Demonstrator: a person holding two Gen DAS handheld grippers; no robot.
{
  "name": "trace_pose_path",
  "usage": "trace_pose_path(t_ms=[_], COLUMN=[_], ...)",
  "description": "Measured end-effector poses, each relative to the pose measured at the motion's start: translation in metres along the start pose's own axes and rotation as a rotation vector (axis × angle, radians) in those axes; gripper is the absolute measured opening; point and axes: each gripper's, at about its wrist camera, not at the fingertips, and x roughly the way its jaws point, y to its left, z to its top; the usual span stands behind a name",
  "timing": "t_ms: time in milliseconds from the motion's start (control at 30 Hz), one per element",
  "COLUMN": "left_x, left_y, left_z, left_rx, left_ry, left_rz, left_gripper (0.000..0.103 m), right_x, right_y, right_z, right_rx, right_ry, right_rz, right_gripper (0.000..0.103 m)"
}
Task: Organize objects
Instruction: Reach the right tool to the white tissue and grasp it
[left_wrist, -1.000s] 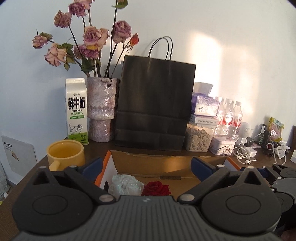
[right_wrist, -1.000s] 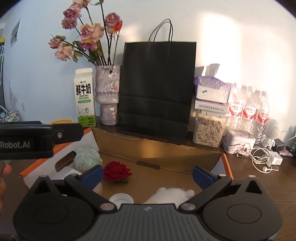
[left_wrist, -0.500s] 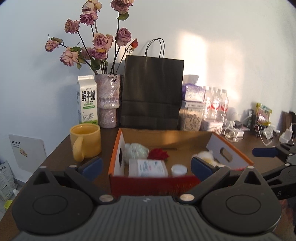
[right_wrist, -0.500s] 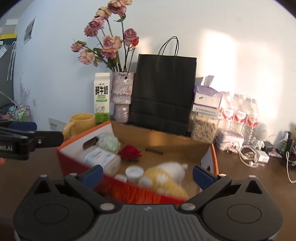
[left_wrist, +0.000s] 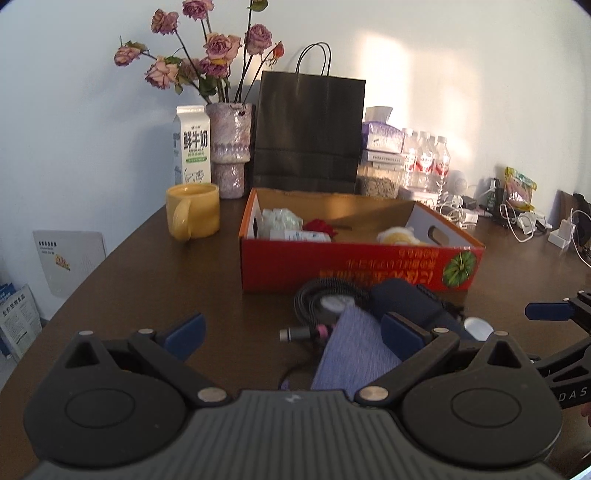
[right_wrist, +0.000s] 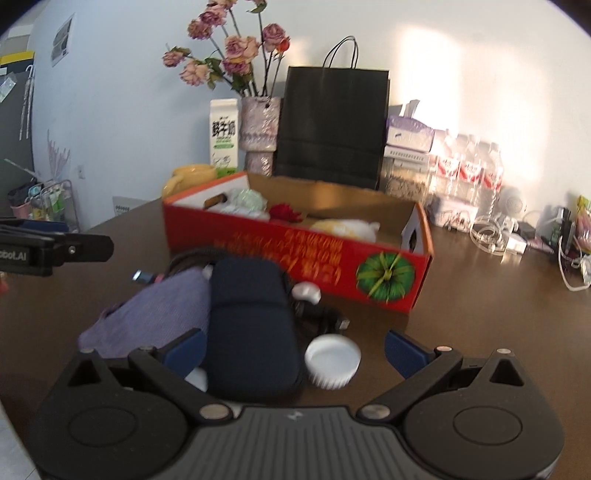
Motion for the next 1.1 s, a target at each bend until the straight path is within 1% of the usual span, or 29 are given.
trace_pose_path(t_ms=[100, 267, 400, 533, 700, 833, 1100], left_x=[-0.011, -0.028, -0.038, -0.045, -0.047, -0.046, -0.042], left_y=[0.000, 0.001, 0.001, 0.002, 0.003, 0.004, 0.006], left_z=[-0.012, -0.025, -0.031, -0.035, -0.037, -0.040, -0.045], left_rx=[-0.002, -0.012, -0.016, -0.015, -0.023, -0.025, -0.036], left_ry=[0.022, 0.036, 0.036, 0.036, 0.039, 0.046, 0.064], left_rz=[0.003, 0.010, 0.011, 0.010, 0.004, -0.003, -0.013], left_gripper=[0.103, 0.103, 0.103, 0.103, 0.103, 0.103, 0.103], right_x=[-0.010, -0.019, -0.018, -0.018, -0.014, 0.000, 0.001], right_y=[0.006, 0.021, 0.032, 0.037, 0.043, 0.050, 0.050], right_z=[-0.012, -0.025, -0.031, -0.033, -0.029, -0.031, -0.040], right_rx=[0.000, -0.004, -0.007, 0.021, 0.033, 0.012, 0.003], right_ry=[0.017, 0.045, 0.085, 0.107, 0.132, 0.183, 0.130], right_rz=[0.022, 0.075, 0.130, 0.152, 0.148, 0.118, 0.110], right_gripper=[0.103, 0.103, 0.103, 0.103, 0.103, 0.103, 0.103])
